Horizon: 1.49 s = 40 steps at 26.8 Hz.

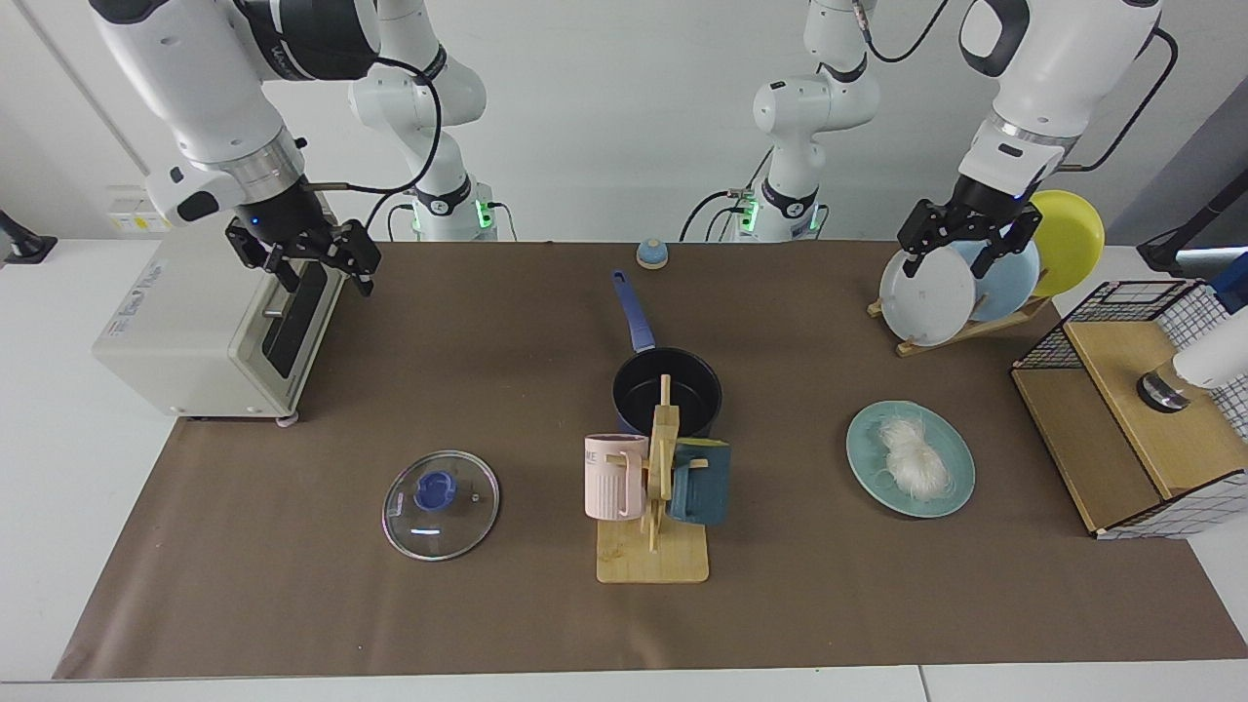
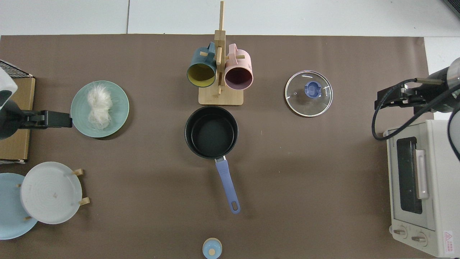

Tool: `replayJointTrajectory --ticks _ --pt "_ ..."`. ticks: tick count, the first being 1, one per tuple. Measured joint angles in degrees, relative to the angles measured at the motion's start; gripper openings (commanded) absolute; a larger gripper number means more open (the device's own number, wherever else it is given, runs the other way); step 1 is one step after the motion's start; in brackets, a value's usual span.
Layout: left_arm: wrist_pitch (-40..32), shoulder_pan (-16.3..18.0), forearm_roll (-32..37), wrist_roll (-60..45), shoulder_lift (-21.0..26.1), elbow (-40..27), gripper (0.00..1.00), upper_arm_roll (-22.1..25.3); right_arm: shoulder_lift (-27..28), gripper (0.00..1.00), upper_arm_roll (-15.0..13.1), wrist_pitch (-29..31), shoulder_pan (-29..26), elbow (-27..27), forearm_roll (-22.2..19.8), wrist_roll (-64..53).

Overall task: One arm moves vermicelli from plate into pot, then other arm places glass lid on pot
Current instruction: 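Move the left gripper toward the vermicelli while the right gripper reaches the lid, then grasp the vermicelli with the left gripper while the right gripper grasps the lid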

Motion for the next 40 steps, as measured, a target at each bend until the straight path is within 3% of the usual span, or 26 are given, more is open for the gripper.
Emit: replayJointTrajectory --ticks 6,15,27,34,40 --pt "6.9 0.1 3.3 0.0 2.3 -0.3 1.00 0.6 5.1 1.00 0.3 1.9 0.1 2.1 0.0 0.0" --pt "18.3 0.7 3.9 -4.9 13.4 -0.8 1.00 1.4 11.3 1.00 0.5 8.4 1.7 2.6 -0.4 0.0" --pt "24.0 0.7 5.0 -8.9 20.4 -0.6 1.00 1.5 18.2 1.00 1.0 17.0 4.3 2.7 -4.4 -3.6" --pt "29.2 0.1 7.4 -13.6 26.7 -0.6 1.00 1.1 22.2 1.00 1.3 22.5 4.5 2.7 -4.6 -3.7" --pt "30.8 -0.2 7.5 -15.1 29.4 -0.5 1.00 0.8 24.9 1.00 1.9 25.7 4.5 2.7 -4.6 -3.7"
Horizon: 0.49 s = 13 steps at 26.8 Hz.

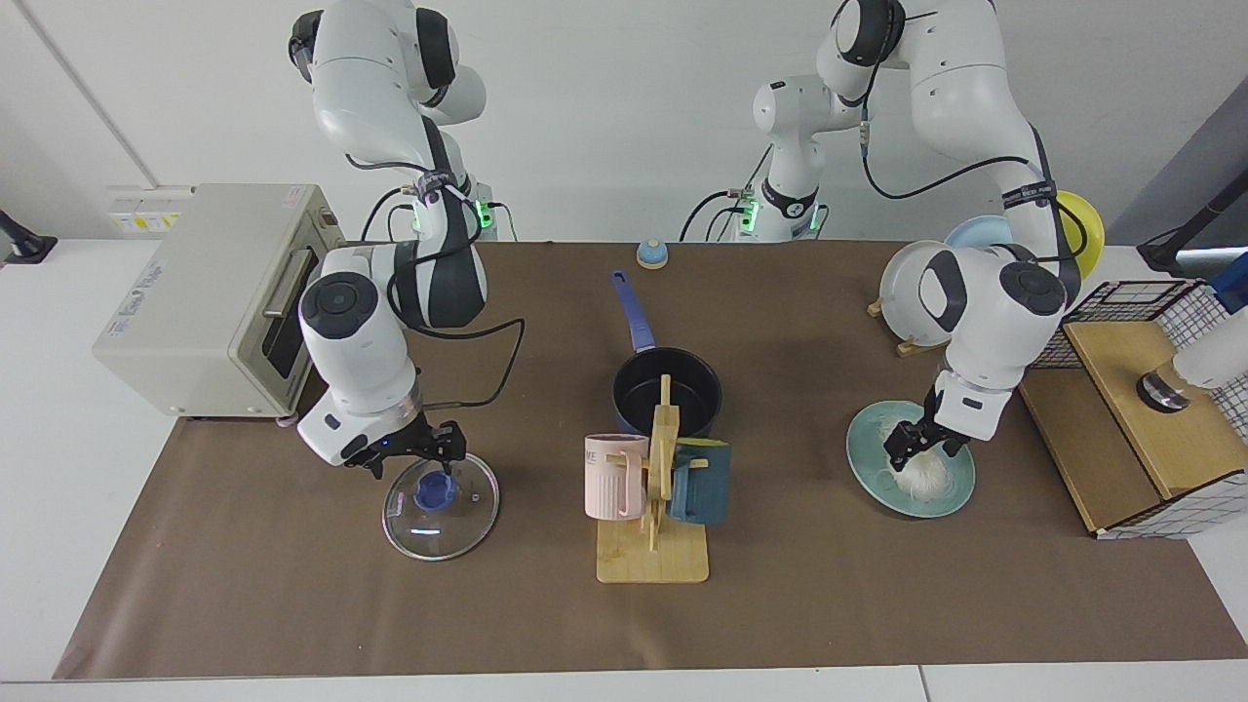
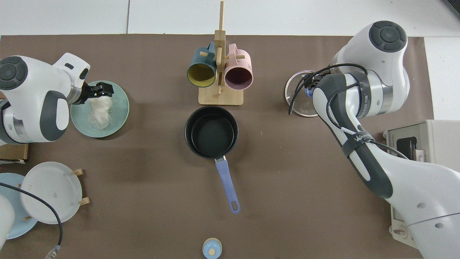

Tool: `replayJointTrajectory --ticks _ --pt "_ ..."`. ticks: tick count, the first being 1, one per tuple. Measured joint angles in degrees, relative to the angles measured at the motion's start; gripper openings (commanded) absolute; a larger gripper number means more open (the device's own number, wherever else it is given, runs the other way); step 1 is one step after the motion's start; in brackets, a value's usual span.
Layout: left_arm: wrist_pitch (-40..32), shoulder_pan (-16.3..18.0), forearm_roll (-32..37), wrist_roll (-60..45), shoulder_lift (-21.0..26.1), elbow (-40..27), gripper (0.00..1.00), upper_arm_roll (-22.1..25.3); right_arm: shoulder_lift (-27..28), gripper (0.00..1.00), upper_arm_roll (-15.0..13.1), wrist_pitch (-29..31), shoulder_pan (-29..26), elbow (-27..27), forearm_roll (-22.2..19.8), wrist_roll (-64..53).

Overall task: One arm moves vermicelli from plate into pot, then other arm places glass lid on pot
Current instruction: 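Grasp the vermicelli with the left gripper while the right gripper grasps the lid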

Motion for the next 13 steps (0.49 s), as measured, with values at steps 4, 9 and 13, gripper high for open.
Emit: replayJointTrajectory --ticks 4,9,13 --pt "0.0 -0.1 0.0 -0.1 0.7 -0.3 1.00 0.0 1.5 1.00 0.6 1.9 0.0 0.0 0.0 0.0" --pt "1.9 -0.1 0.0 -0.3 1.7 -1.0 1.00 0.0 3.2 1.00 0.7 4.8 0.0 -0.1 0.9 0.0" --pt "3.8 -0.1 0.4 -0.3 2.8 -1.3 1.00 0.0 3.7 1.00 0.6 8.8 -0.1 -1.7 1.1 0.0"
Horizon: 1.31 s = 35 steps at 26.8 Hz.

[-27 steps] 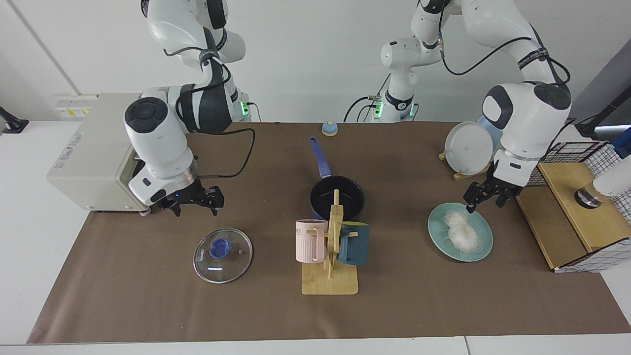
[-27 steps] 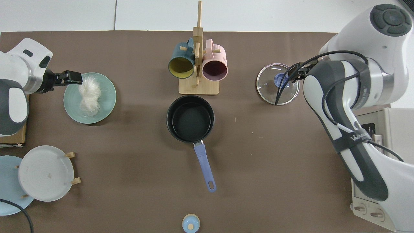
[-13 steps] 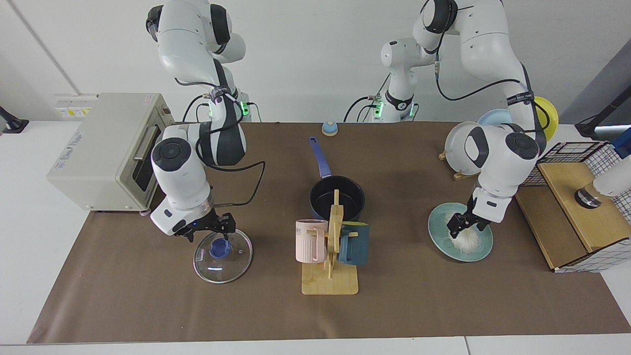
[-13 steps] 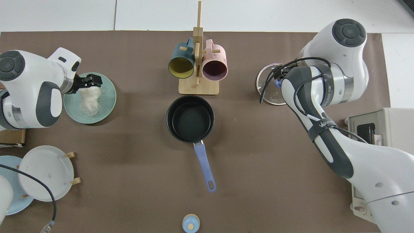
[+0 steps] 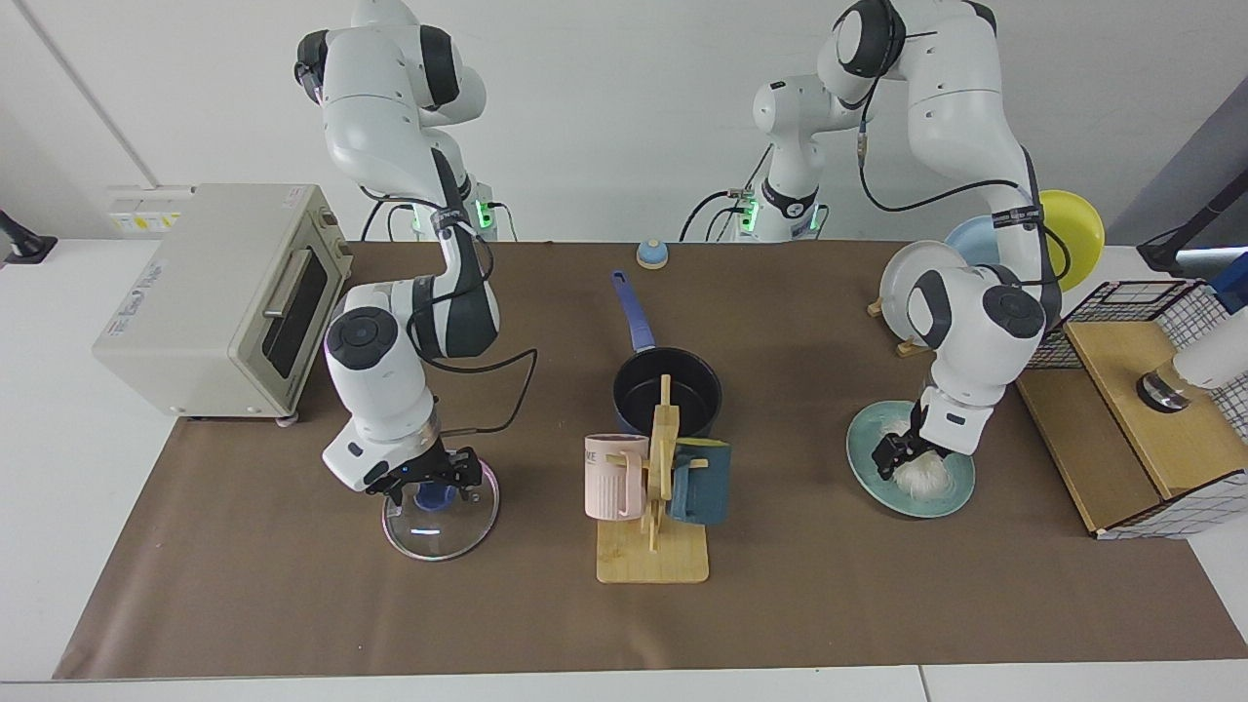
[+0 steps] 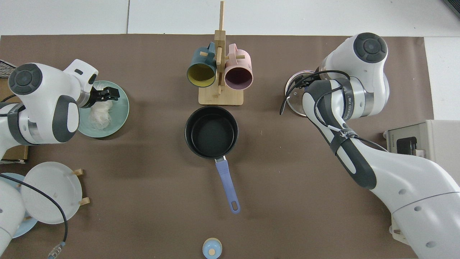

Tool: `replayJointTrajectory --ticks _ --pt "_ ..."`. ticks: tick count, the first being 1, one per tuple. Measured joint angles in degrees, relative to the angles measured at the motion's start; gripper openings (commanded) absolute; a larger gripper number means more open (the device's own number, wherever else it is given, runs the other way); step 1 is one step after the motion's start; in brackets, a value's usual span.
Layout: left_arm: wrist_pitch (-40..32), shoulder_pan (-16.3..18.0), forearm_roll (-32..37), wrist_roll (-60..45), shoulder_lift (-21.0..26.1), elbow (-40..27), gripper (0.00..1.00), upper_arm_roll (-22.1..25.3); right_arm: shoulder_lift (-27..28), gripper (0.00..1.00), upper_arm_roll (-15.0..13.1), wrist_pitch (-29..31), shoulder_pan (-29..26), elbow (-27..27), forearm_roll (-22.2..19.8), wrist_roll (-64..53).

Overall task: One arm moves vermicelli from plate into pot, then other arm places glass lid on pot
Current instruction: 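Grasp the vermicelli with the left gripper while the right gripper grasps the lid, then carry the vermicelli with the left gripper over the black pot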

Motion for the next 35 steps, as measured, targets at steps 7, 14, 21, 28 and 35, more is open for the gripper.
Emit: replayJointTrajectory --ticks 7,14,21,28,35 --pt "0.9 0.0 1.8 0.0 0.7 0.0 0.33 0.1 0.1 0.99 0.0 4.9 -0.2 -3.9 0.1 0.0" --pt "-1.8 0.0 2.0 0.0 0.7 0.9 0.00 0.0 0.1 0.42 0.0 5.0 -0.2 -4.0 0.2 0.0" --pt "-11.1 0.0 2.0 0.0 0.1 5.2 0.00 -1.2 -0.1 0.09 0.1 5.0 0.0 -4.0 0.3 0.0" --pt "-17.2 -0.1 2.0 -0.5 -2.4 9.9 0.00 -4.0 -0.8 0.00 0.1 3.8 0.1 -3.1 0.3 0.0" --pt "-25.4 -0.4 -2.9 -3.7 -9.7 10.5 0.00 -8.6 -4.7 0.00 0.0 -0.5 0.1 -2.2 0.3 -0.2"
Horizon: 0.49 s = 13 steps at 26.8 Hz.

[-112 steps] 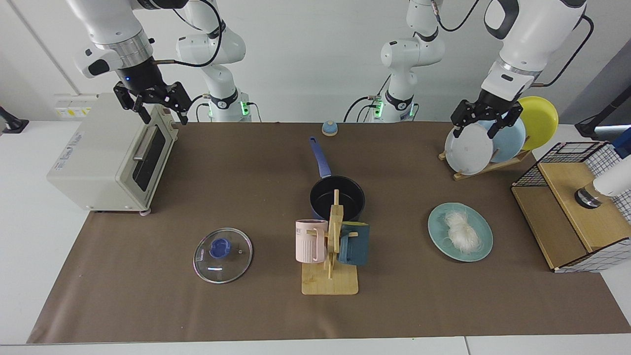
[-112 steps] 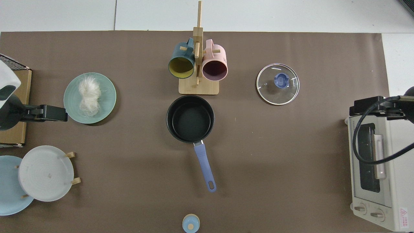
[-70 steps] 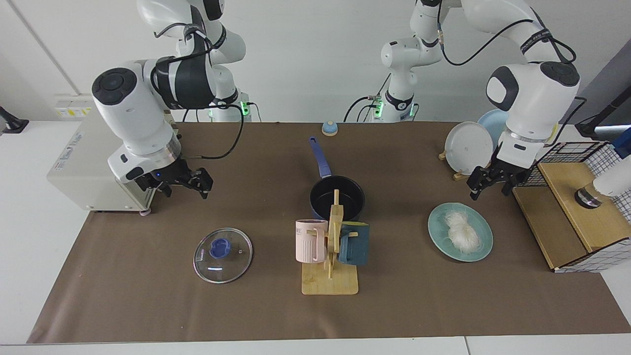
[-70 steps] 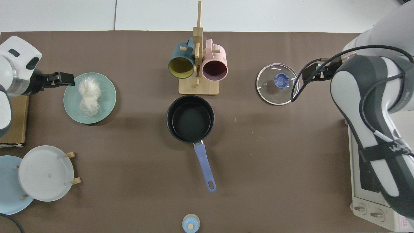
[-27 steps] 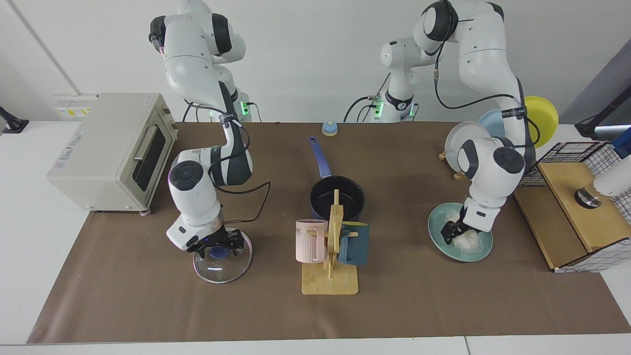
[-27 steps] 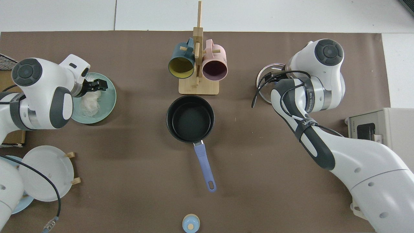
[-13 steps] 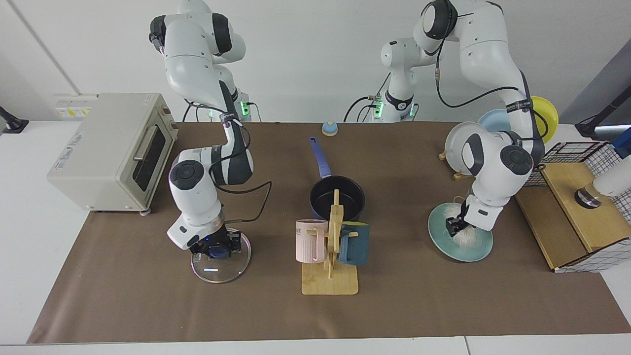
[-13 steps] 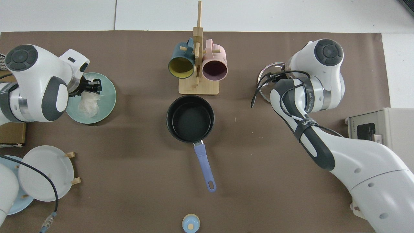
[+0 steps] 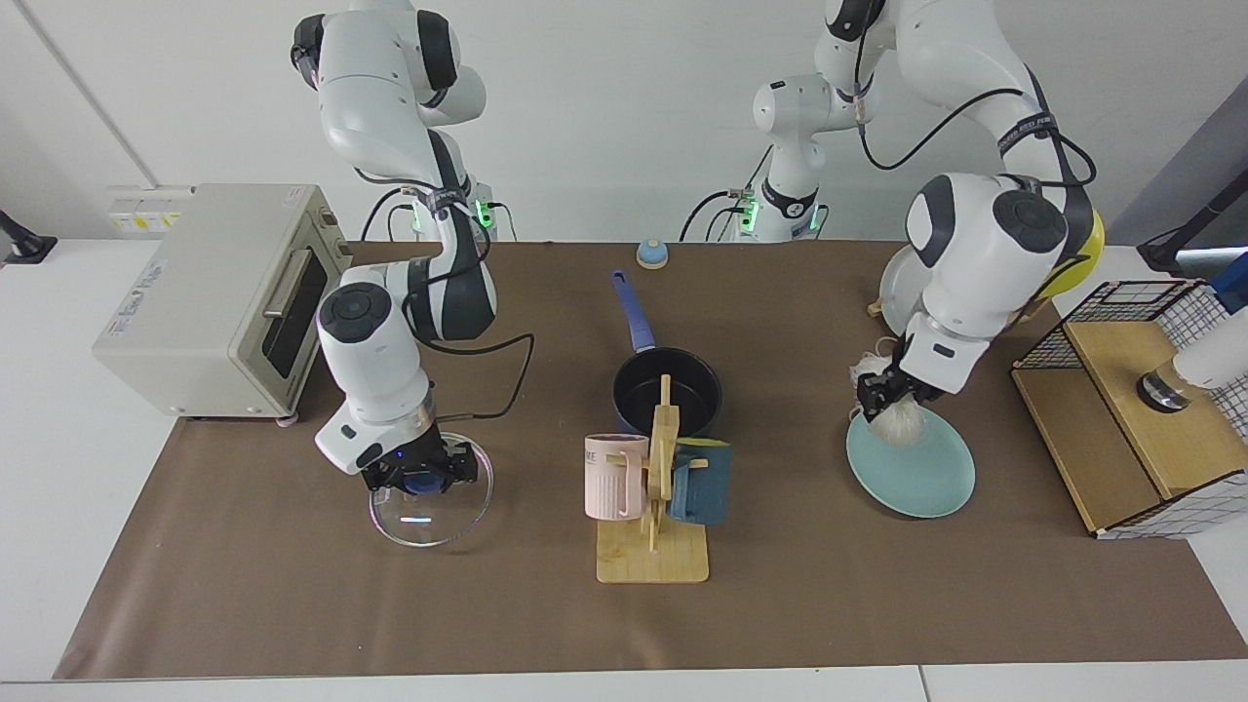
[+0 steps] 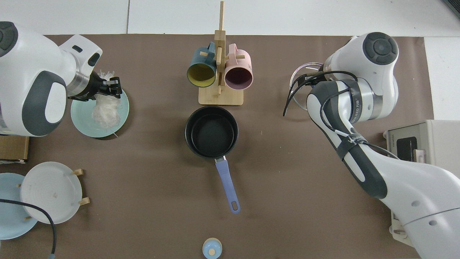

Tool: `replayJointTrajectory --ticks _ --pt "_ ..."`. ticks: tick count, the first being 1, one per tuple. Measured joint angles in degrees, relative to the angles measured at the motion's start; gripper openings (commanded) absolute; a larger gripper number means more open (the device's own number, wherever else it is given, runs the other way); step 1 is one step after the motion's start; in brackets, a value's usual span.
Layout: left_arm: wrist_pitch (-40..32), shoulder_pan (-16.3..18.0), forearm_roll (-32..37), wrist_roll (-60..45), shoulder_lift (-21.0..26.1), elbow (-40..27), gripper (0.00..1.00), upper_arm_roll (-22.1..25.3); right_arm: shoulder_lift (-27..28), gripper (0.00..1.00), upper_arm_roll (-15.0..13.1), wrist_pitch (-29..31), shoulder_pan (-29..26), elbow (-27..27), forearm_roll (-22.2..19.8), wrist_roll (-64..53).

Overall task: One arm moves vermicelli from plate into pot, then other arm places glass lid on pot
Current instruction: 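Carry the vermicelli with the left gripper over the black pot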

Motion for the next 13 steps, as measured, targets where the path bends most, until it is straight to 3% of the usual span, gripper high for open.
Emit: replayJointTrajectory --ticks 8,13 --pt "-2.7 -0.2 -3.0 -13.0 -3.4 -0.8 0.00 -10.2 -5.4 0.00 0.0 -6.6 0.0 -0.1 0.0 -3.4" --pt "5.3 -1.3 -3.7 -19.1 -2.9 -5.0 0.00 -16.3 -8.4 0.00 -0.1 -8.5 -0.2 -1.7 0.0 -6.0"
